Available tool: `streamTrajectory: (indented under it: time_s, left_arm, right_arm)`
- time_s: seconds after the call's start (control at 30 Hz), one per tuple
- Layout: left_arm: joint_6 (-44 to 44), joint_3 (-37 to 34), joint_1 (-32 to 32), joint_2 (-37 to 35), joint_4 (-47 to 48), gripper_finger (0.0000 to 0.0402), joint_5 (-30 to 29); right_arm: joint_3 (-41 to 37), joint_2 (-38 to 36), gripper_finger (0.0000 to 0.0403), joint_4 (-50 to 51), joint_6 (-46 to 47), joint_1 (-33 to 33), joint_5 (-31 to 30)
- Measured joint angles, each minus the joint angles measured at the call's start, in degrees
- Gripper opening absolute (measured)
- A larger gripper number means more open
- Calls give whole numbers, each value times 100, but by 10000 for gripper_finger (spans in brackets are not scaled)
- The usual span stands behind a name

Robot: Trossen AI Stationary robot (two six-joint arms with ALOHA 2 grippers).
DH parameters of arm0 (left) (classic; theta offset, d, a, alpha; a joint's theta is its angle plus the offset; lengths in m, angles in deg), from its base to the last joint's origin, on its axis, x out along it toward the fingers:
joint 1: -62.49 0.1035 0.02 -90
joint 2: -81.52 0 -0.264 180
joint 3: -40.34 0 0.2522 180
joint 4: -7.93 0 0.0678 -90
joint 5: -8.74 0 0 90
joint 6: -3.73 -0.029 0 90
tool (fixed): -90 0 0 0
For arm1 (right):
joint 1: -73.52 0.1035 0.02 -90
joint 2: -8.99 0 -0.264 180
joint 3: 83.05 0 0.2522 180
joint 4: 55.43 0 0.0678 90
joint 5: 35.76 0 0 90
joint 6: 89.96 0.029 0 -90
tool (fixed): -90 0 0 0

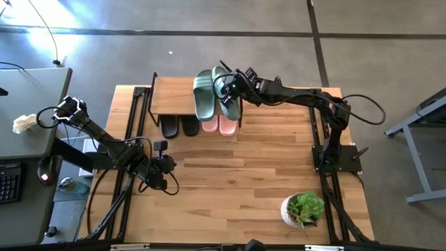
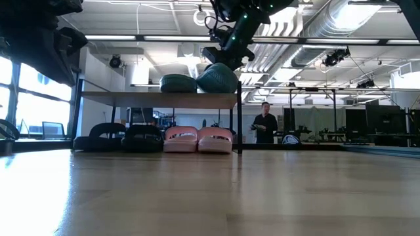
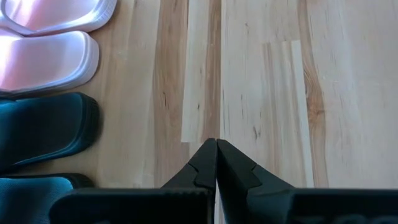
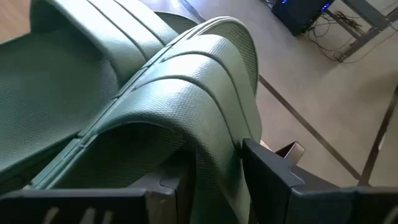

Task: Pick and place slides into the shelf
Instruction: Put the green slipper on the shelf

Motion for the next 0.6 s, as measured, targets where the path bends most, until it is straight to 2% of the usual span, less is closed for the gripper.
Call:
streamTrajectory:
  time_s: [0.23, 0.47, 0.6]
  left_arm:
    - [0, 0, 0, 2, 2, 1, 0]
    - [0, 0, 0, 2, 1, 1, 0]
    - [0, 0, 0, 2, 6, 1, -1]
  right_arm:
    - [-2, -201, 115, 94, -122, 62, 166]
    - [-2, -524, 115, 521, 45, 255, -22]
    - [-2, -829, 115, 986, -17, 477, 329]
